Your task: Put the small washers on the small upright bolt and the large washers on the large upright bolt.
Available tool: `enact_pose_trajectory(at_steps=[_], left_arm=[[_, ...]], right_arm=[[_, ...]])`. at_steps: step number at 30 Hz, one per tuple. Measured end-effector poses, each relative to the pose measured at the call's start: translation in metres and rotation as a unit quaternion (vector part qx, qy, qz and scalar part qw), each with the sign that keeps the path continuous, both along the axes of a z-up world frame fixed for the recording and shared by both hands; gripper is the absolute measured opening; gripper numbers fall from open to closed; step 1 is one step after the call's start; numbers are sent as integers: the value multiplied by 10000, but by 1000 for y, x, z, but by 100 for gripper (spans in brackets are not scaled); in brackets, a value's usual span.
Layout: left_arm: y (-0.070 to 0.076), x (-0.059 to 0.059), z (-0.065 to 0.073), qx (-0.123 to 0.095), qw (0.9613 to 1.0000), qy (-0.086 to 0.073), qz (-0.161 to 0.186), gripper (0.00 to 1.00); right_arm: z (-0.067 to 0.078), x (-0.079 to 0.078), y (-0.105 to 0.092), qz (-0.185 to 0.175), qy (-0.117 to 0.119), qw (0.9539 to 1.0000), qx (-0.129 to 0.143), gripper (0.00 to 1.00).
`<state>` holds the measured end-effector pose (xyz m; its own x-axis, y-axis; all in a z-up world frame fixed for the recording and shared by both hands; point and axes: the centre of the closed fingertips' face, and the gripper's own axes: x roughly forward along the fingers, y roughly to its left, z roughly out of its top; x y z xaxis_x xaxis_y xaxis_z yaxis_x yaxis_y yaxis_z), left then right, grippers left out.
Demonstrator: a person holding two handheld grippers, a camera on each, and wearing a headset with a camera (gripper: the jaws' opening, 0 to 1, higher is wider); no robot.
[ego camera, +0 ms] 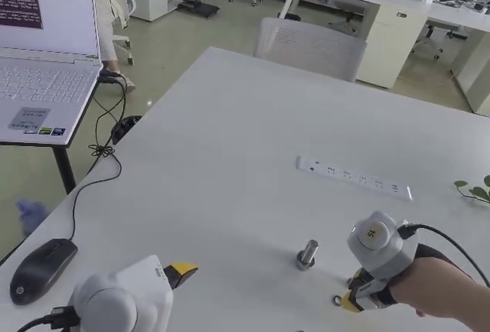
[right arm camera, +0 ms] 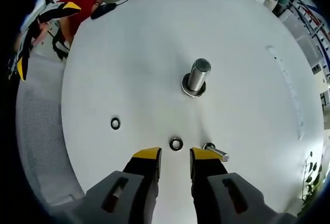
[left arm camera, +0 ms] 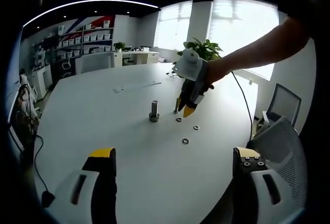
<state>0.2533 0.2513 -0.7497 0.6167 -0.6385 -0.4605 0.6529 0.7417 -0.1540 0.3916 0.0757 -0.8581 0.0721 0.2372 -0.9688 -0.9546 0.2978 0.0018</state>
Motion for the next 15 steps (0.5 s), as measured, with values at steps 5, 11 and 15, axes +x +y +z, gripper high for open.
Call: enact_pose_trajectory(at_steps=[5,11,15], left_arm=[[1,2,2,-13,10000,-24,-1,94],[2,4,1,-2,10000,-6,-20,94],[1,5,0,5,10000,8,-48,94]], right_arm=[[-8,1,0,33,13,10000,-69,24],[-14,0,3,22,19,10000,-73,24],[-17,0,2,3,5,10000,-93,23]])
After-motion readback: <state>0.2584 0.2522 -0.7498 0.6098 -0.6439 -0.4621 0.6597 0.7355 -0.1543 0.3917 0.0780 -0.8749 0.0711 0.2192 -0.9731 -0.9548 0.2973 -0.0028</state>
